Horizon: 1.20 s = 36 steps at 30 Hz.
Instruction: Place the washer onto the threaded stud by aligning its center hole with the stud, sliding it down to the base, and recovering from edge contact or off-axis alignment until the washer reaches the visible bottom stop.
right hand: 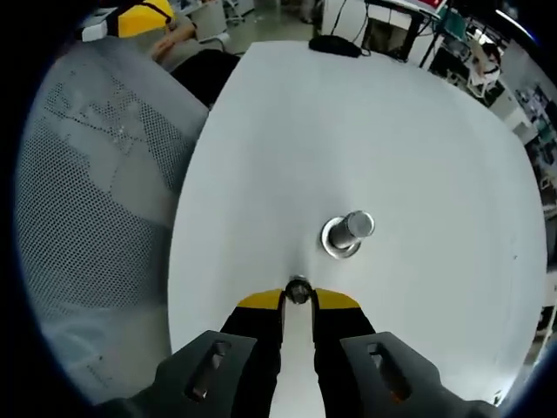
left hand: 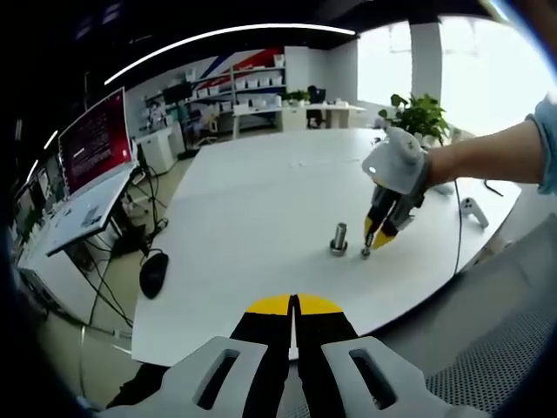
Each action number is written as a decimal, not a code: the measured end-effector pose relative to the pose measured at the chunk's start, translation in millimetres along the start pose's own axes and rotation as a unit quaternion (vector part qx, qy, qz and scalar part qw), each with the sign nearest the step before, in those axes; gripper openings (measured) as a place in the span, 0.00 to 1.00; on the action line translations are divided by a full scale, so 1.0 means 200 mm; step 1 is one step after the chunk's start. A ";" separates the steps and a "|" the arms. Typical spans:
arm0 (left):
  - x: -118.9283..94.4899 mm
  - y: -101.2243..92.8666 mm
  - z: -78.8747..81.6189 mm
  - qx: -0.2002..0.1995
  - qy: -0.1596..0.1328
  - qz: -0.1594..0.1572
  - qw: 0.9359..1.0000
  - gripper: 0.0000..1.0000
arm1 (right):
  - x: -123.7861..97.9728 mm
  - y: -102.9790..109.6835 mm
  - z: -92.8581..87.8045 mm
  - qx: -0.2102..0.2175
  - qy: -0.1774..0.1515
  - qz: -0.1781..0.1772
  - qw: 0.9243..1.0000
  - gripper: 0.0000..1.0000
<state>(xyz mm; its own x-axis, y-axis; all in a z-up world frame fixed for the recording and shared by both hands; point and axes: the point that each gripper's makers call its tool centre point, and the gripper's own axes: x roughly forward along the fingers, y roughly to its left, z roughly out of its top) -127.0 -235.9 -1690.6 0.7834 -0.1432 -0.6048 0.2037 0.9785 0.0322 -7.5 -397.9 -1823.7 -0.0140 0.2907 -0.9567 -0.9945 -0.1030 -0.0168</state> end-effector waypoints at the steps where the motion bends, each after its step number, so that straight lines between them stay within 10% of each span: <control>1: 0.00 0.00 0.00 0.001 0.001 0.000 1.000 0.00 | 0.01 0.00 0.00 0.000 0.000 -0.001 1.000 0.13; 19: 0.00 -0.01 0.01 0.002 -0.006 -0.004 1.000 0.00 | -0.33 0.04 0.07 0.054 -0.099 -0.053 0.992 0.22; 36: -0.01 -0.04 0.02 0.016 -0.010 -0.019 1.000 0.00 | -1.02 0.22 -0.02 0.194 -0.270 -0.149 0.931 0.32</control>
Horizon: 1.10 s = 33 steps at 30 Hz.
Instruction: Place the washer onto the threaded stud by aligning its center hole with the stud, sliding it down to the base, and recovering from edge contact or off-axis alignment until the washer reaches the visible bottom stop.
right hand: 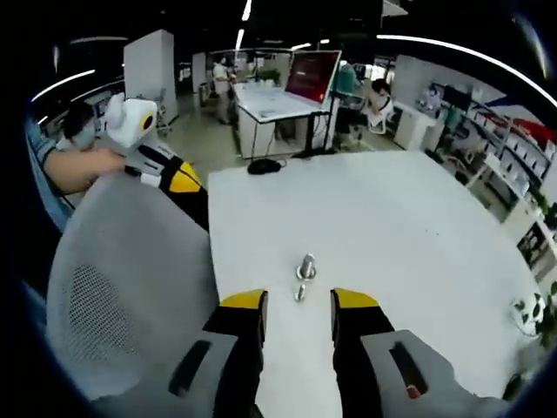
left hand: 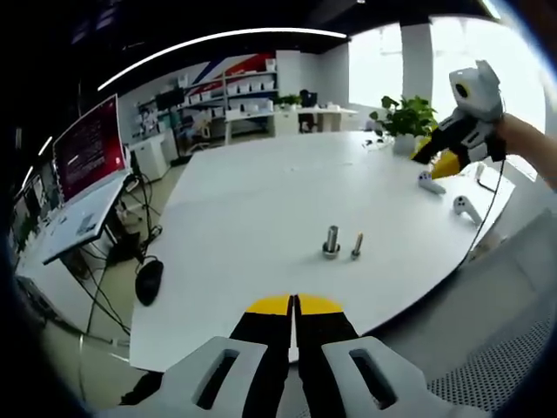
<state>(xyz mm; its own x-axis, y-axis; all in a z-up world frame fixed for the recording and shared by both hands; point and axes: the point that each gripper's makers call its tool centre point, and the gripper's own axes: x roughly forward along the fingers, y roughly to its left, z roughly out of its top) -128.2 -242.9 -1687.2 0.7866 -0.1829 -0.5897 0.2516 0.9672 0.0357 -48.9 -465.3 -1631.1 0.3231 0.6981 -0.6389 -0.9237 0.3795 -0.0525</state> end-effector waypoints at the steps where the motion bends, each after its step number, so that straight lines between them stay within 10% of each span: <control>1: 0.00 0.00 0.00 0.001 0.000 -0.001 1.000 0.00 | -0.03 0.00 0.00 0.008 -0.007 -0.004 1.000 0.32; 17: -0.01 -0.02 0.01 0.011 -0.006 -0.003 1.000 0.00 | -0.41 -0.08 -0.17 0.194 -0.142 -0.131 0.962 0.32; 33: -0.01 -0.03 0.02 0.017 -0.011 -0.009 1.000 0.00 | -0.45 0.00 -0.39 0.256 -0.155 -0.180 0.937 0.32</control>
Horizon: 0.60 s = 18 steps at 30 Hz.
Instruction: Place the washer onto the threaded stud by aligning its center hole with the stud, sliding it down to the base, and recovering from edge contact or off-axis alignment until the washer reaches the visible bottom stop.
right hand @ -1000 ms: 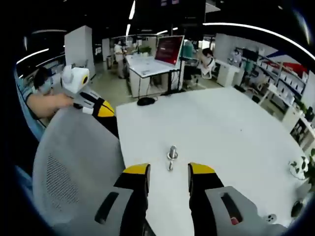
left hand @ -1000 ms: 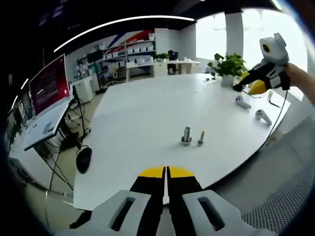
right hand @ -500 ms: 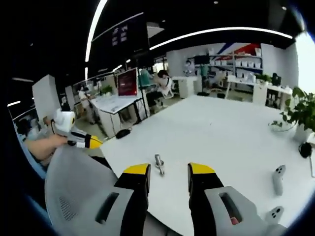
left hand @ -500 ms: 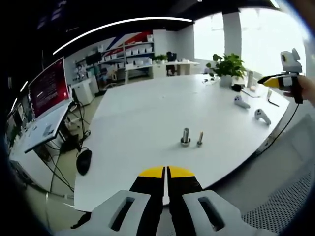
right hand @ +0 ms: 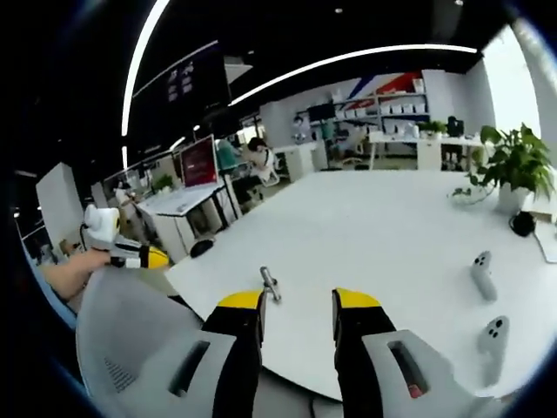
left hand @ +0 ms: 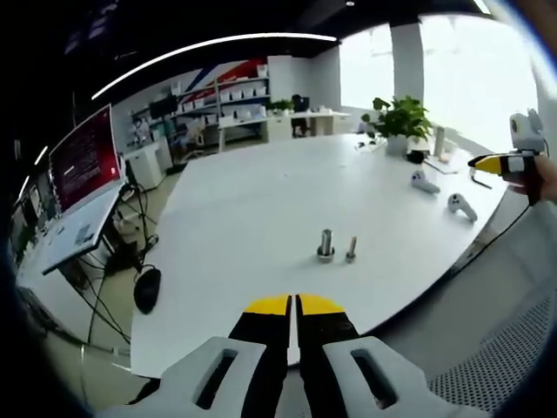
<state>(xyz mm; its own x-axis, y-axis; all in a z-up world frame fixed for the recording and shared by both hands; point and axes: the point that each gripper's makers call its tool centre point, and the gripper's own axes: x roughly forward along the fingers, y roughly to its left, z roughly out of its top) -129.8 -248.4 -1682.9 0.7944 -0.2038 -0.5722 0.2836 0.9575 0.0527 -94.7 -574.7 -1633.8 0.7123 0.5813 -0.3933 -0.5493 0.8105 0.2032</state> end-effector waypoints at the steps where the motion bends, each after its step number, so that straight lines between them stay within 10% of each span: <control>1: 0.00 0.00 0.00 0.001 0.001 0.000 1.000 0.00 | -0.01 0.00 -0.02 -0.001 0.003 -0.003 1.000 0.32; 18: 0.00 0.00 -0.01 0.002 0.006 0.005 1.000 0.00 | 0.01 0.16 -0.27 0.005 0.067 0.027 0.997 0.40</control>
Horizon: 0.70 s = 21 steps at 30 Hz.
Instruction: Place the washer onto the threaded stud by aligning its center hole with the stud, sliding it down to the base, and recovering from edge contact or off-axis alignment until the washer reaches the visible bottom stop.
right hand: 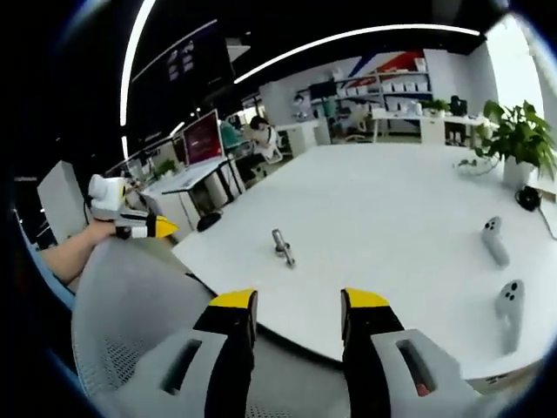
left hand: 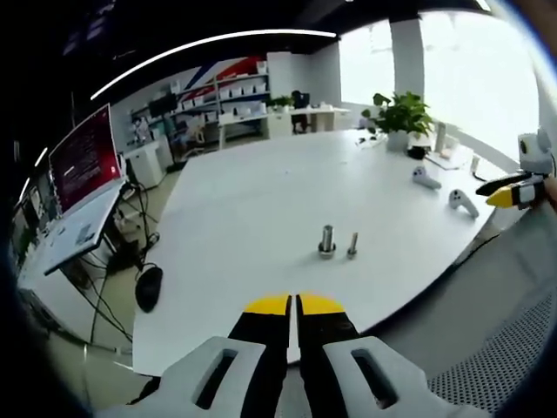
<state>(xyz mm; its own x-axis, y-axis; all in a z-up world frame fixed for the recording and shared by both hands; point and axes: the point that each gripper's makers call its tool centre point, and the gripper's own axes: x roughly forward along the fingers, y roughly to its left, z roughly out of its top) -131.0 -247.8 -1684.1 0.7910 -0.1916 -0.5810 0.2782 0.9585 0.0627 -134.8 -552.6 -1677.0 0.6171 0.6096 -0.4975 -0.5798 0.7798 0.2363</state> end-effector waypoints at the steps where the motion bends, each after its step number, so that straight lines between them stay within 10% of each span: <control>1: 0.00 0.00 0.00 0.000 -0.002 0.001 1.000 0.00 | 0.01 0.02 -0.01 -0.006 0.009 0.006 1.000 0.39; 5: 0.00 0.00 0.01 -0.001 -0.005 0.003 1.000 0.01 | 0.03 0.04 -0.09 -0.060 0.051 0.000 0.997 0.37; 21: 0.00 0.02 0.03 -0.010 -0.018 0.011 1.000 0.09 | 0.05 0.04 -0.15 -0.048 0.086 0.012 0.995 0.37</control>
<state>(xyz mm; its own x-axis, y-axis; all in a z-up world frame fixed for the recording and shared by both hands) -127.0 -244.3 -1679.4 0.8160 -0.1766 -0.5504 0.2494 0.9666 0.0596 -149.8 -544.7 -1704.7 0.5071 0.5888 -0.6294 -0.6464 0.7429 0.1742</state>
